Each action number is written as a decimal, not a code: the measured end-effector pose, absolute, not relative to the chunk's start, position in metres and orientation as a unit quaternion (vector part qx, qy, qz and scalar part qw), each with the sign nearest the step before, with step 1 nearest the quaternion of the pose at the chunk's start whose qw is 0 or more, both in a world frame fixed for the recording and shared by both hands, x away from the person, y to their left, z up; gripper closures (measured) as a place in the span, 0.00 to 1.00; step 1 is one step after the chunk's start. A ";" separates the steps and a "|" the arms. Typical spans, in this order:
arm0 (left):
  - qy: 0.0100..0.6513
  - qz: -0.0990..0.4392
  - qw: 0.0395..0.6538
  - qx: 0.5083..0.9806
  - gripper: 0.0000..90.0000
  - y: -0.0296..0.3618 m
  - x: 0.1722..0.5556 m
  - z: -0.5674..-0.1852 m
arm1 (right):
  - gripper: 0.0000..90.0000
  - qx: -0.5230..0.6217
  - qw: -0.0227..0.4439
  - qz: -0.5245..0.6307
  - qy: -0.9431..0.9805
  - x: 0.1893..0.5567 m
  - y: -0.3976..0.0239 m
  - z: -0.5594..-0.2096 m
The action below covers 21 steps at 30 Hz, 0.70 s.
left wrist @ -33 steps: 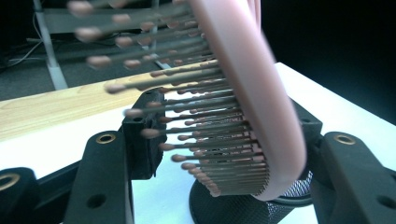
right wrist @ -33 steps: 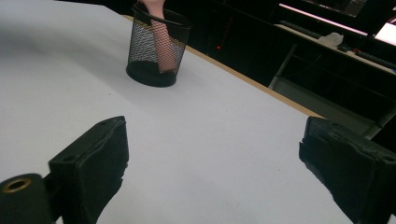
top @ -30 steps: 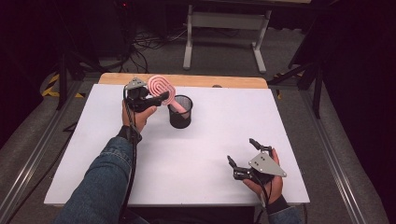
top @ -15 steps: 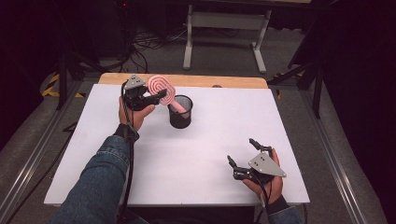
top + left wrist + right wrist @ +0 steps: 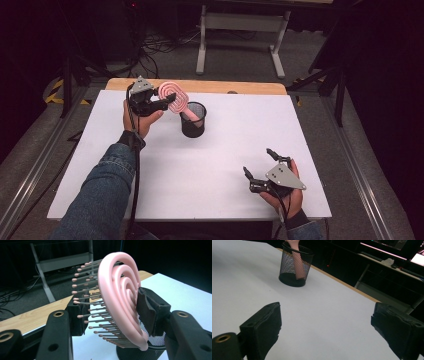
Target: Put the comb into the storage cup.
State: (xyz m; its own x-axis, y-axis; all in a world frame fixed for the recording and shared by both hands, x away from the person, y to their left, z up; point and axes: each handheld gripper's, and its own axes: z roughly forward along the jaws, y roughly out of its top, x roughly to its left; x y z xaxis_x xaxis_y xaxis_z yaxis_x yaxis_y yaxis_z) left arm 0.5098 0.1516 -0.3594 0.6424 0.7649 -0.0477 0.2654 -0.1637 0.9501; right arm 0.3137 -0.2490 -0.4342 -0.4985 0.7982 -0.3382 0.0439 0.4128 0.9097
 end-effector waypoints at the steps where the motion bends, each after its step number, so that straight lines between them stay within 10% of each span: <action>1: 0.354 0.230 0.541 0.727 0.50 0.151 0.510 -0.359 | 0.10 0.286 0.410 0.460 0.734 0.314 -0.249 -0.434; 21: 0.348 0.247 0.521 0.739 0.21 0.147 0.507 -0.354 | 0.10 0.286 0.408 0.460 0.735 0.314 -0.248 -0.435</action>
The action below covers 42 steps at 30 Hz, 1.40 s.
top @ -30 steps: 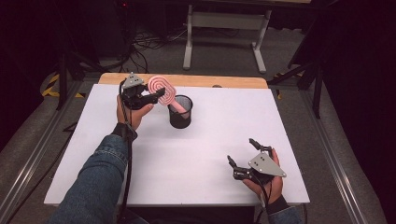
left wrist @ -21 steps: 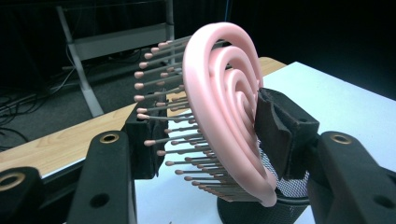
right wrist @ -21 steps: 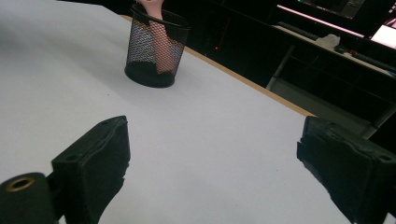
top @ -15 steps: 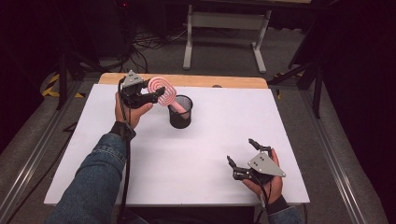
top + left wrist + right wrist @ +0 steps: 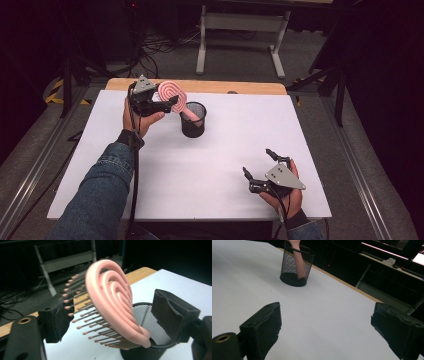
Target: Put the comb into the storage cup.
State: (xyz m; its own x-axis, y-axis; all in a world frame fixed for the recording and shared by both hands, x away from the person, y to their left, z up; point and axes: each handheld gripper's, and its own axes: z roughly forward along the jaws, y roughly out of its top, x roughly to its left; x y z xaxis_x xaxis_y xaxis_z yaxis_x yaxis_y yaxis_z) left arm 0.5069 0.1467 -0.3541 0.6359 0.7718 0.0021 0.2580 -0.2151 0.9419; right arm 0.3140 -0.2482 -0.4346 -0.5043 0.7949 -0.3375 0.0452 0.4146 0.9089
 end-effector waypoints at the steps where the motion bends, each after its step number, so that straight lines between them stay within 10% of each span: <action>1: 0.347 0.249 0.519 0.740 0.20 0.147 0.506 -0.353 | 0.10 0.286 0.408 0.459 0.736 0.314 -0.248 -0.435; 42: 0.293 0.278 0.528 0.747 0.05 0.157 0.483 -0.337 | 0.10 0.283 0.406 0.463 0.735 0.313 -0.247 -0.434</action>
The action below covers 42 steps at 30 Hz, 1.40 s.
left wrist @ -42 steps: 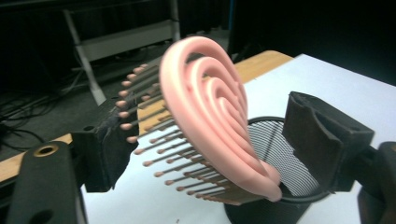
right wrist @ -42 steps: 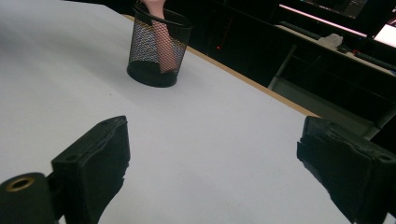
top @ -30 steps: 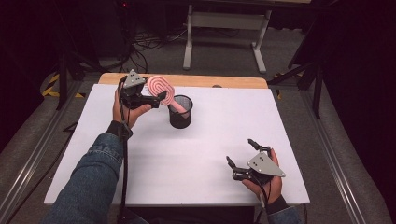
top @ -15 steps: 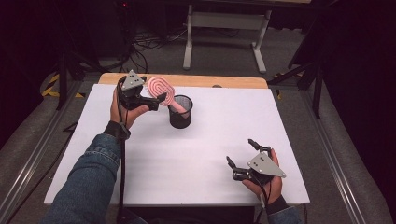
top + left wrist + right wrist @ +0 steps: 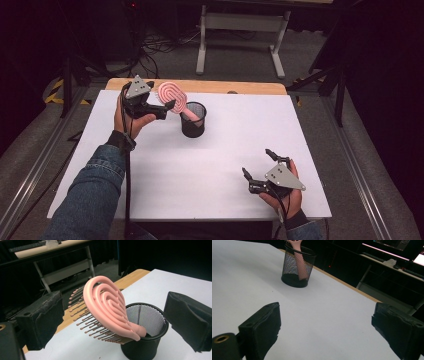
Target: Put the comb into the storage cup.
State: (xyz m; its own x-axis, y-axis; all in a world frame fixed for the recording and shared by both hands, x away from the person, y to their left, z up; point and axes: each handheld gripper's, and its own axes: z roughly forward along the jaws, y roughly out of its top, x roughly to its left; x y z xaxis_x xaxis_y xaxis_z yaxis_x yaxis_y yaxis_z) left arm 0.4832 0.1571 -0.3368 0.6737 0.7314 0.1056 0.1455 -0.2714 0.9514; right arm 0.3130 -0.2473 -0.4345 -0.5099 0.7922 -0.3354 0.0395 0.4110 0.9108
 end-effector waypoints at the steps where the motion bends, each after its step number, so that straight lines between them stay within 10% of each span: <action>1: 0.291 0.280 0.526 0.749 0.05 0.158 0.482 -0.336 | 0.10 0.283 0.406 0.464 0.735 0.313 -0.247 -0.434; 42: 0.230 0.318 0.535 0.748 0.07 0.167 0.441 -0.325 | 0.10 0.288 0.412 0.459 0.733 0.313 -0.247 -0.435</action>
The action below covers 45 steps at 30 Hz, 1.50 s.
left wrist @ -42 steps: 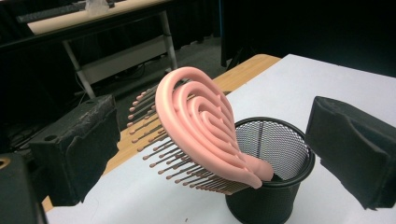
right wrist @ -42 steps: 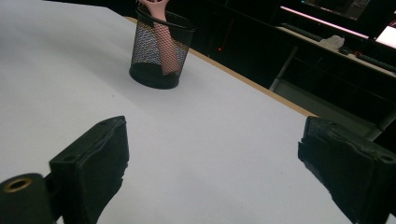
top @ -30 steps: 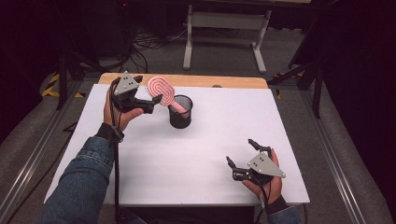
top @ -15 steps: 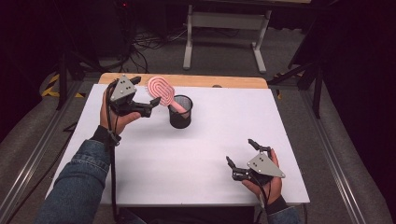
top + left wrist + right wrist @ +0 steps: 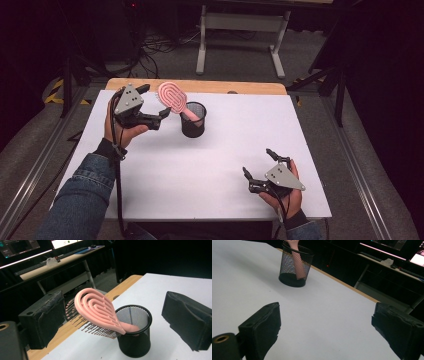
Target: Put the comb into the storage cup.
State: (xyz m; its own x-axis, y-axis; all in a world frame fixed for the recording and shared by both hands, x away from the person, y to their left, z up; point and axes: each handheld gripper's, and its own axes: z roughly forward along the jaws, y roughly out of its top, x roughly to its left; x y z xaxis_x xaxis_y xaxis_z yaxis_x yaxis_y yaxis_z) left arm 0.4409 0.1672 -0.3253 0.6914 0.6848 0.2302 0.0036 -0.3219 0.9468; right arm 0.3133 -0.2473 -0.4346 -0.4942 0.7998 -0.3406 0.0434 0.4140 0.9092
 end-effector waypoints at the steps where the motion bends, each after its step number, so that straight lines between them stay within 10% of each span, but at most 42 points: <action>1: 0.229 0.318 0.536 0.748 0.07 0.167 0.440 -0.325 | 0.10 0.288 0.413 0.459 0.732 0.313 -0.247 -0.435; 45: 0.159 0.300 0.538 0.771 0.06 0.152 0.397 -0.338 | 0.10 0.287 0.413 0.456 0.735 0.313 -0.246 -0.435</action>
